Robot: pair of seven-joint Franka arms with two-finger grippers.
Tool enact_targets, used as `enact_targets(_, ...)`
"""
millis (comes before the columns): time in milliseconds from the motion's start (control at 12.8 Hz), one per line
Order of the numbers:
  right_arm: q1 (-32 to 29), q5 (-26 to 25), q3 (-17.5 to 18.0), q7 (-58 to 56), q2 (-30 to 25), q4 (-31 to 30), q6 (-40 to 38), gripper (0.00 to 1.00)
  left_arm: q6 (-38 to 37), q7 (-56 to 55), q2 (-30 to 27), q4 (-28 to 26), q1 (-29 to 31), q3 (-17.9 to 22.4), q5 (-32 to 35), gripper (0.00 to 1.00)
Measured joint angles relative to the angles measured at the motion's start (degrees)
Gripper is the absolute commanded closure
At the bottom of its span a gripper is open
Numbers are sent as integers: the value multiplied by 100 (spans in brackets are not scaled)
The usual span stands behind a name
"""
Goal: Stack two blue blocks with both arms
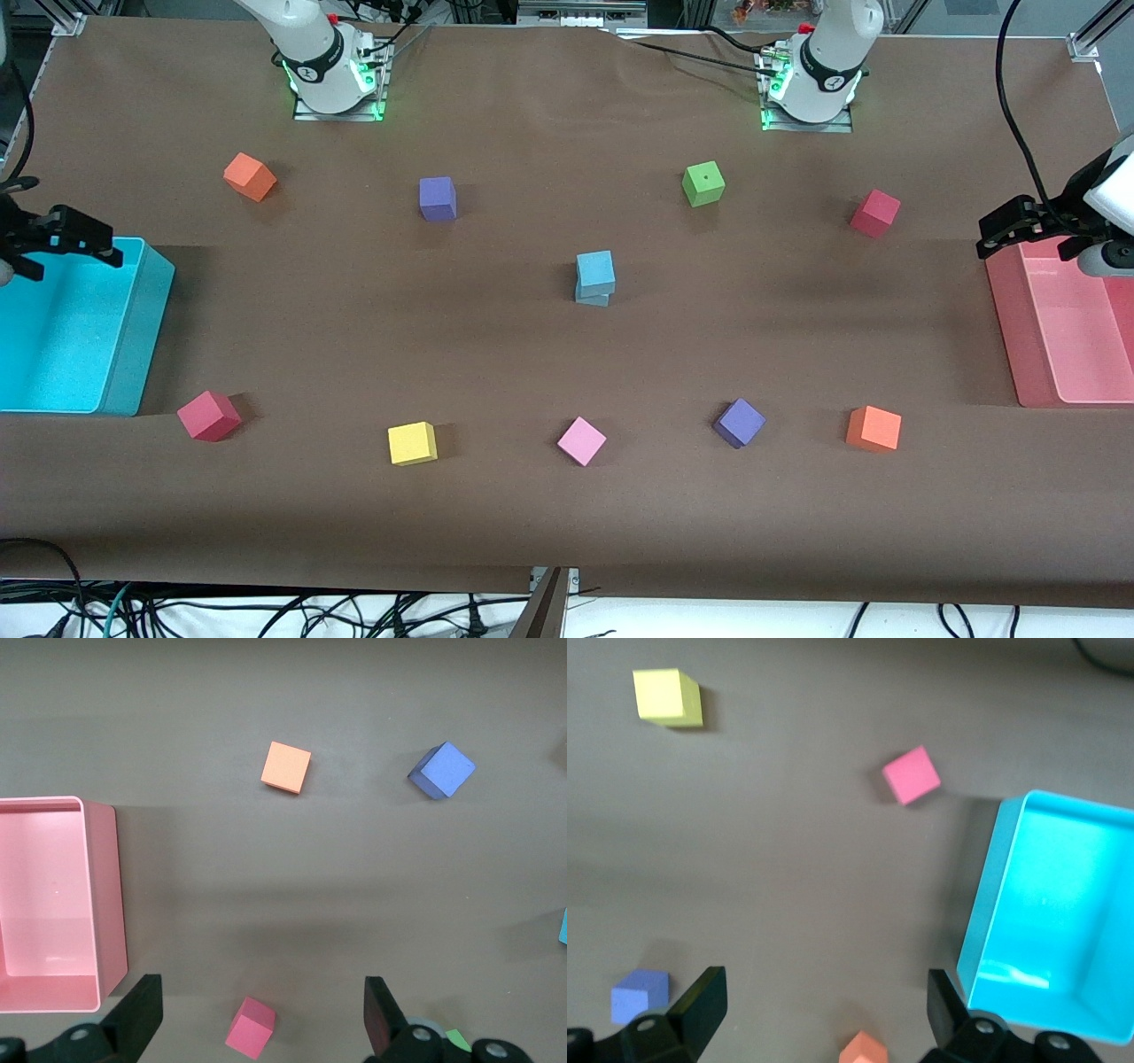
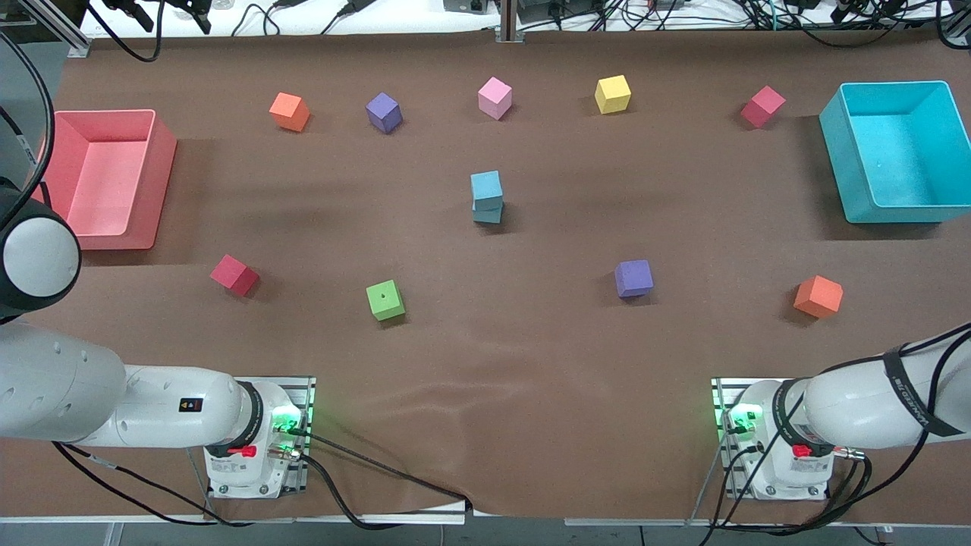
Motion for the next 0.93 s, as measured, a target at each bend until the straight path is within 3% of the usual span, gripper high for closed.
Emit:
enact_targets(467,-189,-121,261,207,-41,-270,-265,0,0,-6,-1,0,-46,-4,0,0)
enact_targets(934,-208,-126,455,1166,-117,-270,-260,0,0,-22,-1,0,-65,3,-1,0)
